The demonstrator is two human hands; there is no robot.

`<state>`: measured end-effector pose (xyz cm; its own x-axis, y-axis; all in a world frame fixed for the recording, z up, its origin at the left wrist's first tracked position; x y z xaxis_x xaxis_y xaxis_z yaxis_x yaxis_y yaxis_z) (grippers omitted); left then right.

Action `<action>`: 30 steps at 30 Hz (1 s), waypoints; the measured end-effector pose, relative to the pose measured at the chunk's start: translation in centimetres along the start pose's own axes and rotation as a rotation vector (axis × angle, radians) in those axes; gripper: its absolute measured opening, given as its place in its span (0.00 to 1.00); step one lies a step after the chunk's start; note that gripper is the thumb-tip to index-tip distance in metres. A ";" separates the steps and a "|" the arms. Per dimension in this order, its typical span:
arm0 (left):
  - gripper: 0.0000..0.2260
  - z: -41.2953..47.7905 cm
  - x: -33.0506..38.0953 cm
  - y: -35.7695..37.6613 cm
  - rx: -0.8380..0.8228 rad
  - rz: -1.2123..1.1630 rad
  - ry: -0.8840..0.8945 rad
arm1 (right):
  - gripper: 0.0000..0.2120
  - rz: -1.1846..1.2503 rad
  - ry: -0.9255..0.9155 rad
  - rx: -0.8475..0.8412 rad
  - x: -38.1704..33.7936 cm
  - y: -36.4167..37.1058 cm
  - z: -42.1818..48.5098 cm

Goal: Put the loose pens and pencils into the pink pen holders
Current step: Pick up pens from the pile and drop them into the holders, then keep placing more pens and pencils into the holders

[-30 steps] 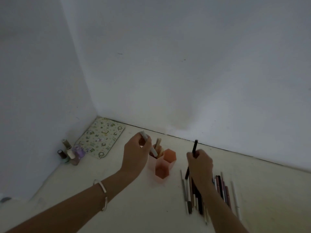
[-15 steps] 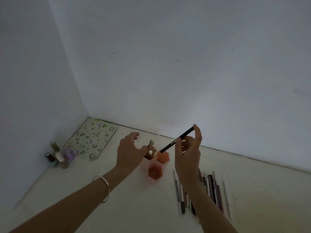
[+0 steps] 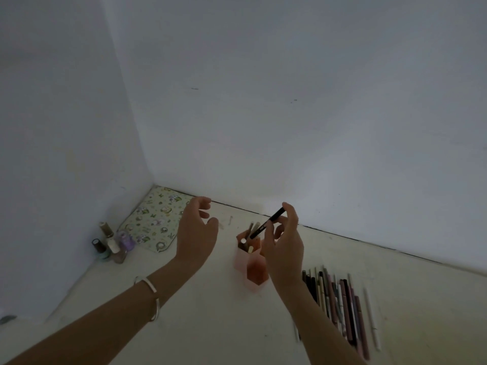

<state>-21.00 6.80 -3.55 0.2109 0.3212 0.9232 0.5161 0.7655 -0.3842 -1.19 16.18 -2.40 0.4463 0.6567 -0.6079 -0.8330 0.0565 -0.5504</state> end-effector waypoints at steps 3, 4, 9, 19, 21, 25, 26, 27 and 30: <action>0.17 -0.2 0.3 0.0 -0.006 -0.021 0.007 | 0.22 -0.070 0.000 -0.086 0.8 0.9 -0.6; 0.17 -0.2 0.3 0.0 -0.010 -0.027 0.009 | 0.21 -0.087 -0.014 -0.130 0.9 1.3 -0.9; 0.15 -1.2 0.6 0.4 -0.035 -0.008 0.013 | 0.11 -0.139 -0.174 -0.214 0.7 2.3 -2.7; 0.04 -13.3 -1.5 13.8 -0.679 0.316 0.024 | 0.16 -0.080 0.157 0.074 7.7 -7.6 -0.8; 0.05 -14.9 -4.0 17.0 -0.731 0.475 -0.030 | 0.16 -0.082 0.197 0.042 8.9 -8.4 -1.5; 0.10 -15.5 -7.0 20.3 -0.678 0.678 -0.142 | 0.15 -0.054 0.242 -0.010 10.8 -9.5 -3.4; 0.11 -15.3 -7.3 20.7 -0.666 0.701 -0.149 | 0.14 -0.043 0.249 -0.022 11.2 -9.7 -3.8; 0.11 -15.2 -7.3 21.0 -0.652 0.715 -0.162 | 0.14 -0.034 0.256 -0.035 11.6 -9.8 -4.2; 0.10 -14.8 -7.1 21.6 -0.605 0.752 -0.164 | 0.12 -0.037 0.268 -0.075 12.6 -10.0 -5.0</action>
<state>0.95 12.82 -18.40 0.5645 0.7171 0.4088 0.6426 -0.0711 -0.7629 14.40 20.11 -7.39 0.5552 0.4319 -0.7107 -0.7922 0.0143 -0.6101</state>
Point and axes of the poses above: each hand's wrist, its own z-axis towards the middle knuckle, its own y-axis out of the palm, x = y × z, the point moved 8 cm from there along z, towards the middle knuckle, and after that the axes turned 10 degrees about -y, right-handed, at the moved point
